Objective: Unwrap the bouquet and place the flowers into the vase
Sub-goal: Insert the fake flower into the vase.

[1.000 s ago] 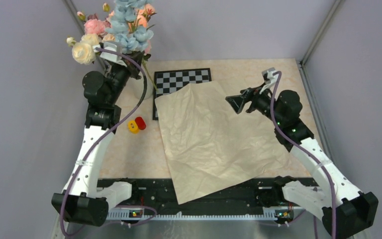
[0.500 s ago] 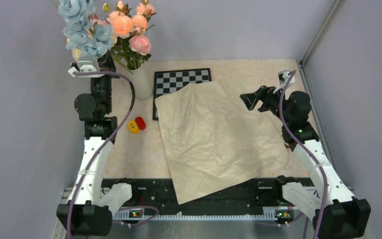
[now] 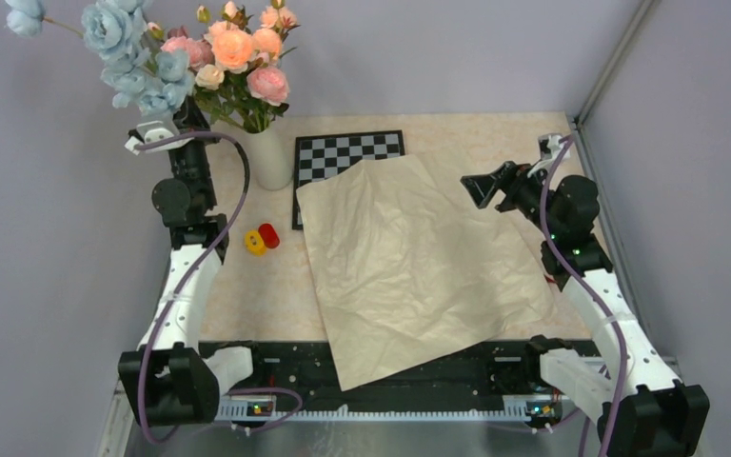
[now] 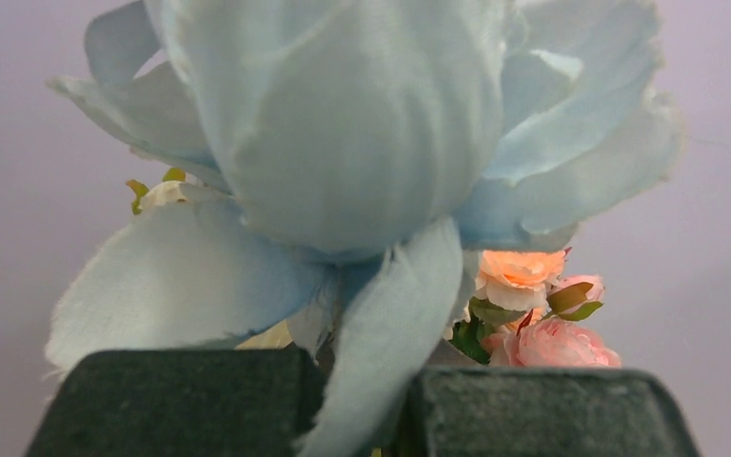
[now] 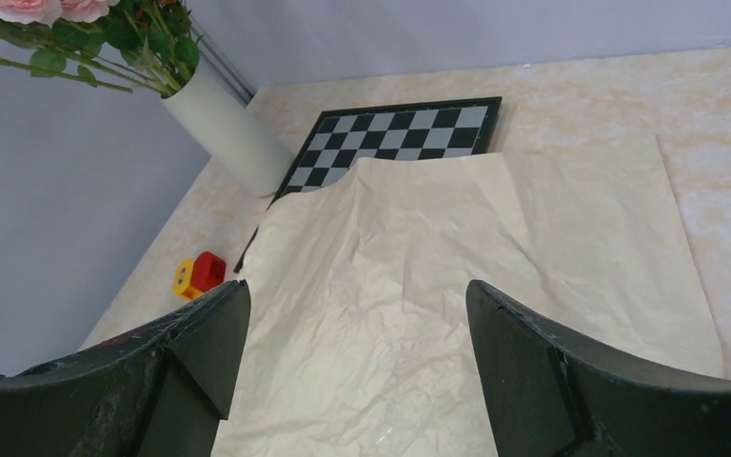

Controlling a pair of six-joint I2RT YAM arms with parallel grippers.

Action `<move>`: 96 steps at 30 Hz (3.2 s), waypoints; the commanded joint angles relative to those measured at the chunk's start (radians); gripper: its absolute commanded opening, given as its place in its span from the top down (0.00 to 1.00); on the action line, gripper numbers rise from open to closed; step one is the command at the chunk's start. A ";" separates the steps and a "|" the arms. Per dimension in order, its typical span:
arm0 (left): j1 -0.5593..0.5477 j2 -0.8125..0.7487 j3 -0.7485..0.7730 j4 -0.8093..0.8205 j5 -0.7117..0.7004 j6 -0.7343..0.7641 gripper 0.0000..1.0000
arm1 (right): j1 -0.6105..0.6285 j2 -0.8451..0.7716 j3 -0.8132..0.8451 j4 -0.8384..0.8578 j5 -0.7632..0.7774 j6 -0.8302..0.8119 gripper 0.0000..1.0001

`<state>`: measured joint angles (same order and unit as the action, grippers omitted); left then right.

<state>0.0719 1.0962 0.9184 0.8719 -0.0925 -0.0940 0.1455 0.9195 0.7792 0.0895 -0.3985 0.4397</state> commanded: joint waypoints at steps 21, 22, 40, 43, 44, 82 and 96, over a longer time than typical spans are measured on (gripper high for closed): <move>0.008 0.233 0.061 0.188 0.040 -0.005 1.00 | -0.026 0.000 0.034 0.077 -0.032 0.017 0.14; 0.009 0.244 0.063 0.190 0.040 -0.006 1.00 | -0.027 0.003 0.034 0.078 -0.034 0.019 0.15; 0.006 0.364 0.053 0.180 0.050 -0.039 1.00 | -0.032 0.007 0.029 0.081 -0.046 0.021 0.15; 0.005 0.379 0.054 0.170 0.061 -0.043 1.00 | -0.033 0.011 0.029 0.086 -0.052 0.024 0.15; 0.005 0.385 0.054 0.167 0.062 -0.043 1.00 | -0.034 0.013 0.030 0.088 -0.054 0.024 0.15; -0.028 0.566 0.068 0.072 0.087 -0.008 1.00 | -0.037 0.024 0.002 0.124 -0.082 0.052 0.15; -0.032 0.515 0.047 0.054 0.066 -0.004 0.65 | -0.038 0.017 -0.007 0.127 -0.083 0.055 0.14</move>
<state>0.0448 1.6474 0.9646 0.9192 -0.0196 -0.1013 0.1249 0.9409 0.7784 0.1719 -0.4709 0.4915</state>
